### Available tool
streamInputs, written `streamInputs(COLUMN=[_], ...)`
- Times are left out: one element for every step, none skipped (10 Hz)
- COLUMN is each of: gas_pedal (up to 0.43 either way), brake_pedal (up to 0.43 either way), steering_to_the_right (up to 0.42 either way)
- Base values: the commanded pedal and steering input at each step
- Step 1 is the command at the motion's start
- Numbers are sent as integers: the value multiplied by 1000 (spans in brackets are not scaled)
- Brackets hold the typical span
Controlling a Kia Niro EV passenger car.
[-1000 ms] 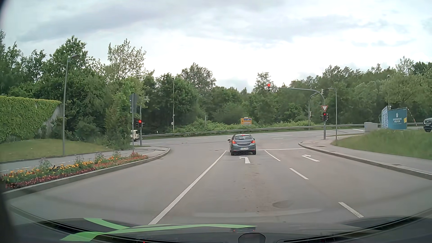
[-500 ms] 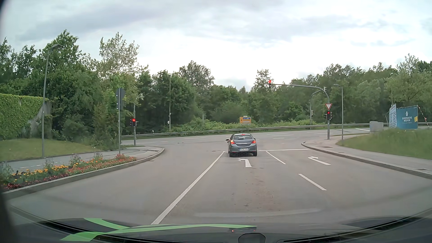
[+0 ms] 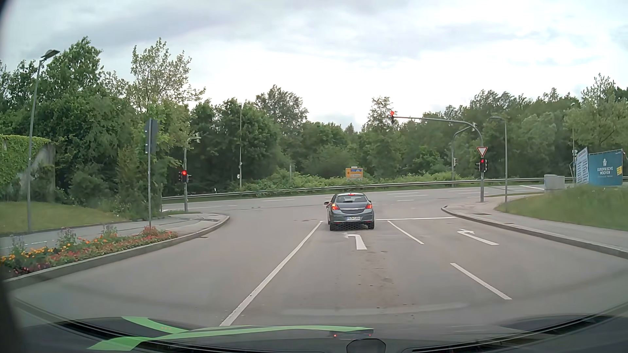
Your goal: Follow the waypoints while adhering to traffic rules and regulations
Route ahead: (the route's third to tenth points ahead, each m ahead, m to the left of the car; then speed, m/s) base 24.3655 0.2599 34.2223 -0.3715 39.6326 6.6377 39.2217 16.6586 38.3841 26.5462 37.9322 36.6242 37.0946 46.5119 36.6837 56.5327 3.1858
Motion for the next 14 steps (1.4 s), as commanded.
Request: streamInputs(gas_pedal=[0, 0, 0, 0, 0, 0, 0, 0, 0, 0, 0, 0, 0, 0], brake_pedal=[220, 213, 220, 220, 220, 220, 213, 220, 213, 220, 220, 220, 220, 220], steering_to_the_right=[21, 20, 20, 20, 20, 20, 20, 20, 20, 20, 21, 20, 20, 20])
